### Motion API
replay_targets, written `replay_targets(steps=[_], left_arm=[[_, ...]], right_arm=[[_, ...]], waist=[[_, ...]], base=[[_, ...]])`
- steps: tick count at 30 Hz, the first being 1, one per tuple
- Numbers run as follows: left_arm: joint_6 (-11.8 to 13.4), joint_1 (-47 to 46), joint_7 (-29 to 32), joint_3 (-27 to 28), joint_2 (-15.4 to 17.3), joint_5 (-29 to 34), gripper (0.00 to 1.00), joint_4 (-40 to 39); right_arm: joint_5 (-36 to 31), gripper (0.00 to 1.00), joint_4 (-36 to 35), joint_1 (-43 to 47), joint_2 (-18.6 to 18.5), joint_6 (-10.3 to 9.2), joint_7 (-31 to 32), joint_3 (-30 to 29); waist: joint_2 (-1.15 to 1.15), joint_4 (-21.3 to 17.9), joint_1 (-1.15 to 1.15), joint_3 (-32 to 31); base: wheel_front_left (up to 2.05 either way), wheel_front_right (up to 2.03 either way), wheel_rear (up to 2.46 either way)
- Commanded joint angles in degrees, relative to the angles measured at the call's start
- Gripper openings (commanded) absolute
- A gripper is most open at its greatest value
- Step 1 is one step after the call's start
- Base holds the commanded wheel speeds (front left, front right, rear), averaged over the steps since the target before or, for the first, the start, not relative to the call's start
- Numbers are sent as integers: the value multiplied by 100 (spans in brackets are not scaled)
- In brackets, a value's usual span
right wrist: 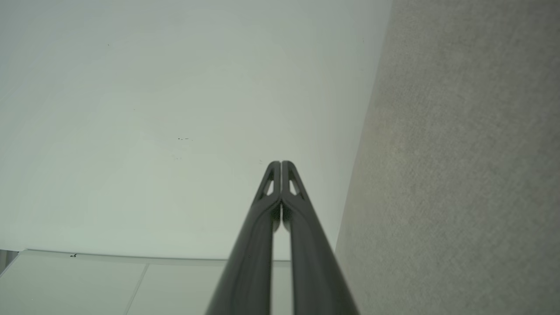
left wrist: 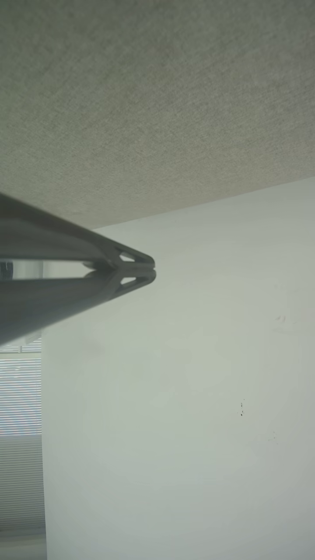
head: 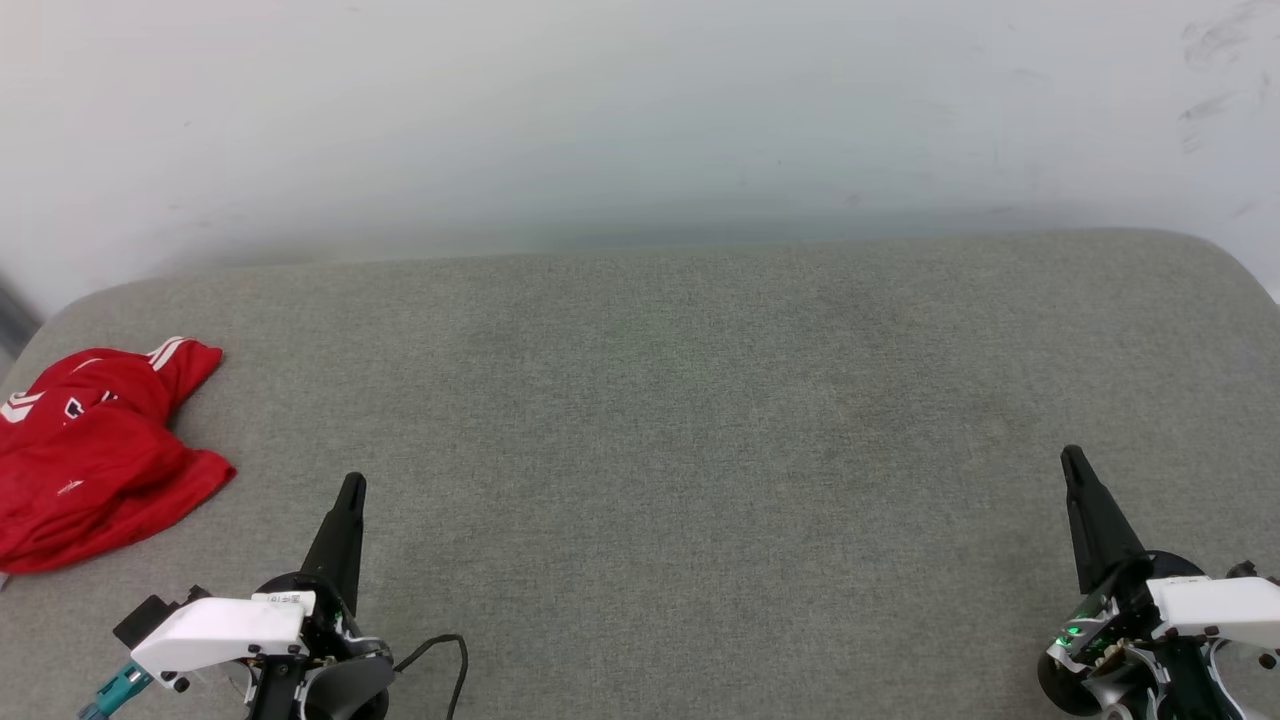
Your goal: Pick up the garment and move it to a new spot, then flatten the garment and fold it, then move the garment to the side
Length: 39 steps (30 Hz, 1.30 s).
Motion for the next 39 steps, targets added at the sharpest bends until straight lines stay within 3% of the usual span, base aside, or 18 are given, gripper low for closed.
replay_targets(steps=[1,35,36,39], left_arm=[[-20,-39,20,15,-8,14,0,-3],[-20,-39,20,15,-8,14,0,-3],[1,10,-3,-5,0,0,100,16],[2,145,-15,-28,-15,1,100,146]], right_arm=[[-34,0,4,-70,20,0,-2,4],[-34,0,4,-70,20,0,-2,4],[0,100,13,10,0,1,-1,1],[-2,100,155,140,4,0,-7,11]], waist=[[0,0,0,0],[0,0,0,0],[0,0,0,0],[0,0,0,2]], base=[[0,0,0],[0,0,0],[0,0,0],[0,0,0]])
